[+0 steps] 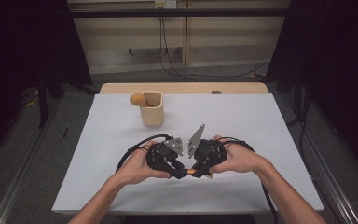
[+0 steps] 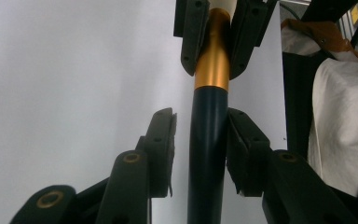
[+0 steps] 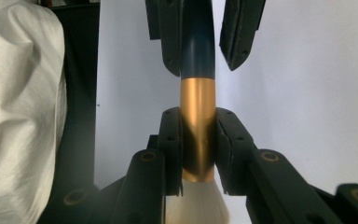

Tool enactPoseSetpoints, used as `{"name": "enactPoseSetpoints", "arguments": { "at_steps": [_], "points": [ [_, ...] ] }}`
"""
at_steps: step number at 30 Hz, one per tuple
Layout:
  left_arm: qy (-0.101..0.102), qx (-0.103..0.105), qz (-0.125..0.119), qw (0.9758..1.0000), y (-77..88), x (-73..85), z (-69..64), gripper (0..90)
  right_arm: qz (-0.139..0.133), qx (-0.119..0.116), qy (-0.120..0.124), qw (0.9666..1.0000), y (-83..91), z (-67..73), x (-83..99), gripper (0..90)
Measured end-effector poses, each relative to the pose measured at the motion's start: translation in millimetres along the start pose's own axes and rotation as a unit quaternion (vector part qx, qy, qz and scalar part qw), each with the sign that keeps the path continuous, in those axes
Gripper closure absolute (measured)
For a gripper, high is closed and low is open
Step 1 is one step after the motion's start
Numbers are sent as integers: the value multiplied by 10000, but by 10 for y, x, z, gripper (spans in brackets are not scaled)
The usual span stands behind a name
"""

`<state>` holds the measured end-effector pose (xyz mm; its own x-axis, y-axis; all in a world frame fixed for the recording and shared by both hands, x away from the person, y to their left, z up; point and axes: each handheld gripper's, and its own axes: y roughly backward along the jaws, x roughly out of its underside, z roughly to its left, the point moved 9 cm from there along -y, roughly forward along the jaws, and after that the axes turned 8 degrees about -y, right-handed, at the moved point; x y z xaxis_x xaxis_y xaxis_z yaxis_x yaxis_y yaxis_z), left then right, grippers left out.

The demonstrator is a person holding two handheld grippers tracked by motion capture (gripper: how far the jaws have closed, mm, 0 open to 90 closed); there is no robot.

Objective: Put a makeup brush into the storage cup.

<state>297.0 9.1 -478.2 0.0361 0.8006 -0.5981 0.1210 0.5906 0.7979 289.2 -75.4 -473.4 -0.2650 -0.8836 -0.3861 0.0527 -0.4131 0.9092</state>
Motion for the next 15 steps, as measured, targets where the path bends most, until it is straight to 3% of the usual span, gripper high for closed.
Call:
{"name": "enactPoseSetpoints", "arguments": {
  "at_steps": [7,9,15],
  "points": [
    [-57,46,-47,10000,-28,-25,-13,671,-47,13,7,10000,-11,0,-20,737],
    [-132,94,-80,9998,-39,-32,-27,723,-27,6,-22,10000,-12,12,-19,737],
    [-110,92,-91,9999,-33,-37,-31,731,-118,8,7,9999,-11,14,-18,738]
  ]
}}
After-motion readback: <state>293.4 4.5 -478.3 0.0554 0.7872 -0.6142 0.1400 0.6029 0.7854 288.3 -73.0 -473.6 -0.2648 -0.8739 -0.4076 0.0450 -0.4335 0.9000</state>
